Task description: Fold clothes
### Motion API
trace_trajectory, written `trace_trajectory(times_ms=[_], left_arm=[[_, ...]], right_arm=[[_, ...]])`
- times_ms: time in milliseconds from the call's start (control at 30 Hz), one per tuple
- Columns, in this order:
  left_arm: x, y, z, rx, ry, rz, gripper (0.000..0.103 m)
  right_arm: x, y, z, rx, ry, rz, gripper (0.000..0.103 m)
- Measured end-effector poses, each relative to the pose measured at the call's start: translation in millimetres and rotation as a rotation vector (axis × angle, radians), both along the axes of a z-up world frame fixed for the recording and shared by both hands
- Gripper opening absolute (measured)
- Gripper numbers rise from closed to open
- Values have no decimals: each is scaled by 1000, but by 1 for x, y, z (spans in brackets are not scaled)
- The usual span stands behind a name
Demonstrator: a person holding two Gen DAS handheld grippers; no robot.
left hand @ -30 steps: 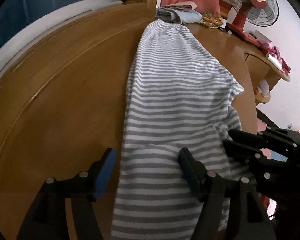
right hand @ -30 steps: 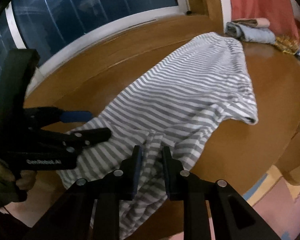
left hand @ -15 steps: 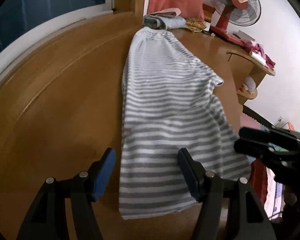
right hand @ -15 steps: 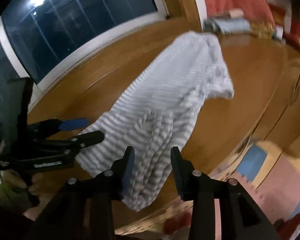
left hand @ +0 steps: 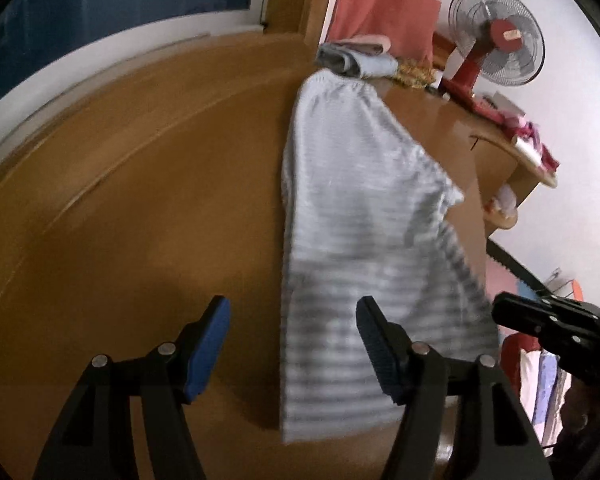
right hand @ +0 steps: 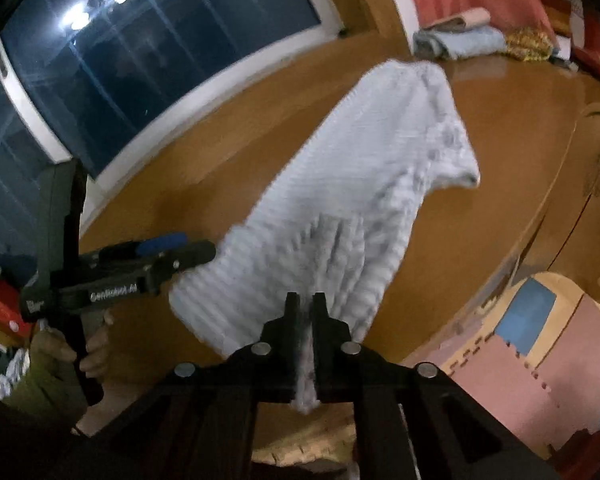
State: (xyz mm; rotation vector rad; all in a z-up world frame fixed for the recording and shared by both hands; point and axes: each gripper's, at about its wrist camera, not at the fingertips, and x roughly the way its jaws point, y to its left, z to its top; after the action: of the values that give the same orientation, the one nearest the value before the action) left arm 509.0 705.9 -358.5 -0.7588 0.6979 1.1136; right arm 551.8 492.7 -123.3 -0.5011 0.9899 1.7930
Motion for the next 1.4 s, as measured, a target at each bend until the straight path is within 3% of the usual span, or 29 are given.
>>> trace_trajectory(times_ms=[67,200,333,400,433,467,533,700,867,1000,1033,1067,1133,1200,1233,1400], left_arm=[[8,10,-4,-11,-8,-20,63],[23,27,-25,-94,-33,-58,63],[22,37,-33,-134,-141,-53,61],[21,41,-37,-149,-174,-46,44],[22,40,-37,-147,-171,-40,30],[24,40,-37,-144,-163,-34,20],[19,32,-27,-123,-182,-8,14],[11,20,-15,-86,-177,39,14],[16,21,-16,-87,-145,31,14],[14,20,-13,-79,-154,22,14],[13,19,-13,-77,-161,20,14],[12,18,-12,-74,-160,15,14],[11,16,-11,-67,-156,7,14],[11,15,-11,-62,-152,12,14],[10,14,-10,-57,-148,16,14],[7,17,-17,-64,-129,55,14]], right_arm=[[4,15,-2,-12,23,-38,28],[10,47,-18,-79,32,-106,28],[11,60,-32,-113,55,-109,28],[8,65,-39,-130,82,-99,25],[7,67,-41,-133,92,-95,14],[5,65,-40,-117,91,-94,10],[3,59,-34,-76,94,-99,9],[17,33,-21,-27,189,-171,6],[23,32,-32,-72,249,-191,7],[38,30,-30,-90,362,-207,17],[42,33,-31,-95,392,-220,30],[45,36,-32,-104,420,-232,37],[44,48,-36,-134,439,-235,37],[36,58,-40,-153,409,-199,10],[32,60,-41,-155,389,-192,6],[35,53,-43,-147,342,-263,5]])
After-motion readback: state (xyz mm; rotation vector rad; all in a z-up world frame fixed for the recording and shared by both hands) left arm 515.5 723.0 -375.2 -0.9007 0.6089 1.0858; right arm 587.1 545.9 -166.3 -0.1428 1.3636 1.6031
